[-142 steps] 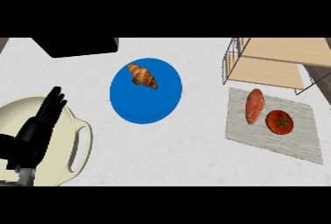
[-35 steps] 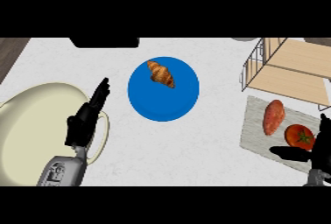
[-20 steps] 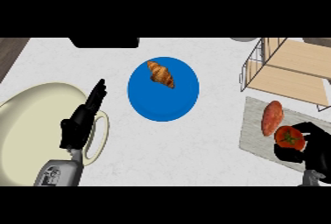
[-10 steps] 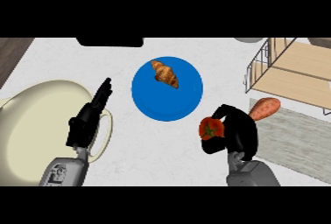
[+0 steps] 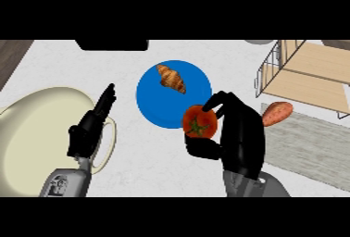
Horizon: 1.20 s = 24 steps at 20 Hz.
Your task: Pick the tomato from the placemat and place it in the tiered shelf
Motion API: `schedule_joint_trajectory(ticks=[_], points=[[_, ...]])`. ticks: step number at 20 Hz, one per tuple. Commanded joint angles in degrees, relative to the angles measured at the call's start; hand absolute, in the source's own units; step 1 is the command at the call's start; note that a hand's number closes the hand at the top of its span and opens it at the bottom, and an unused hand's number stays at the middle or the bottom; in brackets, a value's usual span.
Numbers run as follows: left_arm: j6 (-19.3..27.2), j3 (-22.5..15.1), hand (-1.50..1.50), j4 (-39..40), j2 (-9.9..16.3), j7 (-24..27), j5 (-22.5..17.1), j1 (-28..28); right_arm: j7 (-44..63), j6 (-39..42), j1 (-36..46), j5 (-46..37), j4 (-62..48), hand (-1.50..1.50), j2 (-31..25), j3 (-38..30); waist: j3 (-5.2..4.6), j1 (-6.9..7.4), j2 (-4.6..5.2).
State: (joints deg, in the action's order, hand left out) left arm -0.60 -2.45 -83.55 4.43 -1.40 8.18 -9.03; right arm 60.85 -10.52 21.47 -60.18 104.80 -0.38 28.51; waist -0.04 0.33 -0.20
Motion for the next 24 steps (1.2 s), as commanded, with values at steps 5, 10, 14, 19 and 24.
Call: schedule_joint_trajectory(ticks=[5, 10, 14, 19, 24], points=[[1.54, 0.27, 0.00, 2.07, -0.50, -0.33, 1.44, -1.96, 15.66, 11.57, 9.79, -12.47, 10.30, 1.50, 0.36, -1.98, -0.06, -1.14, -0.19], [1.46, 0.27, 0.00, 1.44, -0.11, -1.41, 1.80, -2.06, 14.39, 17.33, 14.50, -15.87, 12.56, 1.50, 0.36, -8.43, -0.02, -1.08, -0.16], [0.44, -0.06, 0.00, 0.79, -0.20, 0.03, 1.06, 0.08, 12.49, 21.11, 18.83, -19.04, 11.84, 1.50, -0.38, -13.77, -0.03, -0.73, -0.08], [0.59, 1.64, 0.00, 2.93, -0.31, -0.81, 0.12, -3.76, 6.84, 28.00, 25.48, -14.73, 11.11, 1.50, -3.91, -24.57, -0.01, -1.12, 0.03], [0.11, -0.49, 0.00, -2.66, -0.12, 0.85, 1.03, 3.55, 3.26, 24.63, 28.20, -17.27, 5.93, 1.50, -5.69, -29.26, 0.02, -0.08, 0.04]])
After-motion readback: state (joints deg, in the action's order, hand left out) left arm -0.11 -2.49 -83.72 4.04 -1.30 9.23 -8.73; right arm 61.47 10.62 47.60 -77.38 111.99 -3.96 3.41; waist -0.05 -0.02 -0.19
